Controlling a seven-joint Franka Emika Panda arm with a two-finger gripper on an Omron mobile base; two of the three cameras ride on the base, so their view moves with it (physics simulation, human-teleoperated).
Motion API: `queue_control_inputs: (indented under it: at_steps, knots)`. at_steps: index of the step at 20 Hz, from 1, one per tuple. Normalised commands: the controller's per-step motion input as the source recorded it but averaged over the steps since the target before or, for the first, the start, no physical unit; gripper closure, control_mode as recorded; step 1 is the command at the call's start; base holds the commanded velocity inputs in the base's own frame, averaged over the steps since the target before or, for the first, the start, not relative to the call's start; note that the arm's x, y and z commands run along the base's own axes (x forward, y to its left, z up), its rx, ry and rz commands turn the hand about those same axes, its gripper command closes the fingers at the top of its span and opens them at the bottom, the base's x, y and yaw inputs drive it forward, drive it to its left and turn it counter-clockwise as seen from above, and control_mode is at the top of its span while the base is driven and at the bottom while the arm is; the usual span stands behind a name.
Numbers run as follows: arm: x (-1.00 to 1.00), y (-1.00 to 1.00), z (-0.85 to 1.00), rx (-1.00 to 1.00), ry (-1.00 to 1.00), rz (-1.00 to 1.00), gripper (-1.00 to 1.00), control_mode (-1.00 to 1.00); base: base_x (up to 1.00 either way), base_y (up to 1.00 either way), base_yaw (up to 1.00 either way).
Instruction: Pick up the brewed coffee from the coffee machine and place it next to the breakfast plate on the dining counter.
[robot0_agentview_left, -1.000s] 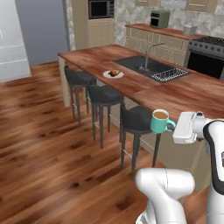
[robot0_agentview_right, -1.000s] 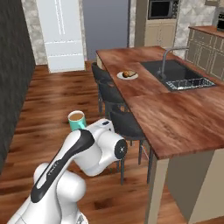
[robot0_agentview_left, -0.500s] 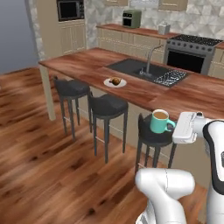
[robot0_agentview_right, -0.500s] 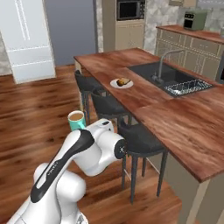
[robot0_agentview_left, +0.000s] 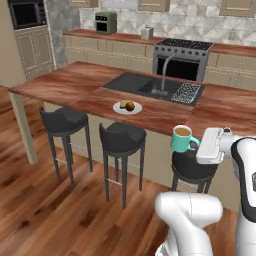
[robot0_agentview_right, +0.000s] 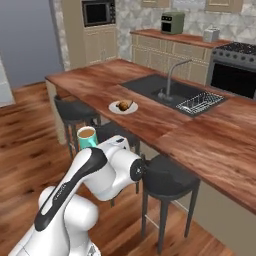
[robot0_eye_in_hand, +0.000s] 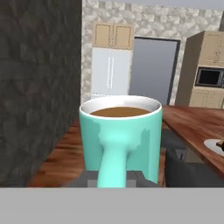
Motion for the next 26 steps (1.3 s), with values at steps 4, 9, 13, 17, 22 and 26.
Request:
queue_control_inputs:
  at_steps: [4,9,13,17,22,26]
  knots:
    - [0.0,0.0,0.0,0.0,0.0,0.0,1.0,1.0,0.66,1.0,-0.47]
    - [0.0,0.0,0.0,0.0,0.0,0.0,1.0,1.0,0.58,1.0,-0.46]
    - [0.0,0.0,0.0,0.0,0.0,0.0,1.0,1.0,0.67,0.68,-0.42]
    - [0.0,0.0,0.0,0.0,0.0,0.0,1.0,1.0,0.74,0.03,-0.27]
    - [0.0,0.0,0.0,0.0,0.0,0.0,1.0,1.0,0.6,-0.19,-0.08]
    - [0.0,0.0,0.0,0.0,0.0,0.0,1.0,1.0,0.59,0.05,0.0]
